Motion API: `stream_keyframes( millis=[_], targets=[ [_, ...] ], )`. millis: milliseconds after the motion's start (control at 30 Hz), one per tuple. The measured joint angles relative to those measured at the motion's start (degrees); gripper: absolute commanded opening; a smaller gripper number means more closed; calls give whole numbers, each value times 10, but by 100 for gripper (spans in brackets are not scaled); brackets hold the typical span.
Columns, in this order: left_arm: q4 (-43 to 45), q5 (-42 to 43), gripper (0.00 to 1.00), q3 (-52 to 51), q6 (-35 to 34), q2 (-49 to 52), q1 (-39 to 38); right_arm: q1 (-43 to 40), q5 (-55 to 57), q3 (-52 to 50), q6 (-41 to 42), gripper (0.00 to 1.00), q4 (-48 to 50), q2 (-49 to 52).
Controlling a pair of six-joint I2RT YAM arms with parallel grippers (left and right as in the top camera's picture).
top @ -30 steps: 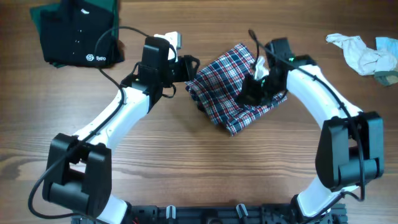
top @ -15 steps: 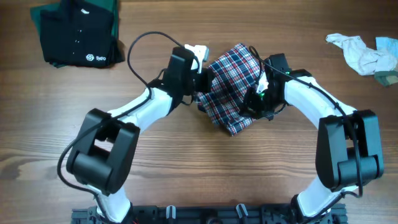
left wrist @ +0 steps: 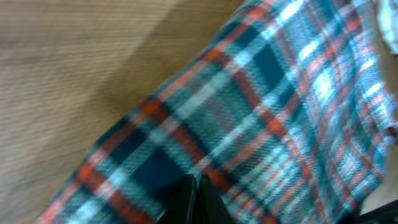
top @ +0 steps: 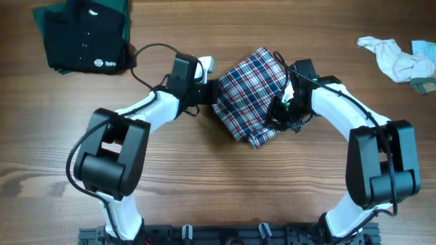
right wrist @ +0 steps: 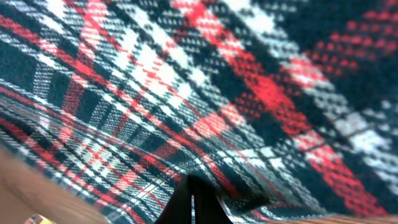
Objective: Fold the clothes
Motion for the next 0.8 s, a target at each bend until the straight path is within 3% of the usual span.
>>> stream_keyframes(
  millis=[400,567,800],
  targets=[
    [-110,-22,4,27,34,14,4,-39,30,0,21,5,5,0],
    [-174,-14,4,35,22,14,4,-90,47,-1,19,8,48,0],
    [-266,-2,4,45,11,12,6,-94,59,-1,19,11,116,18]
  ],
)
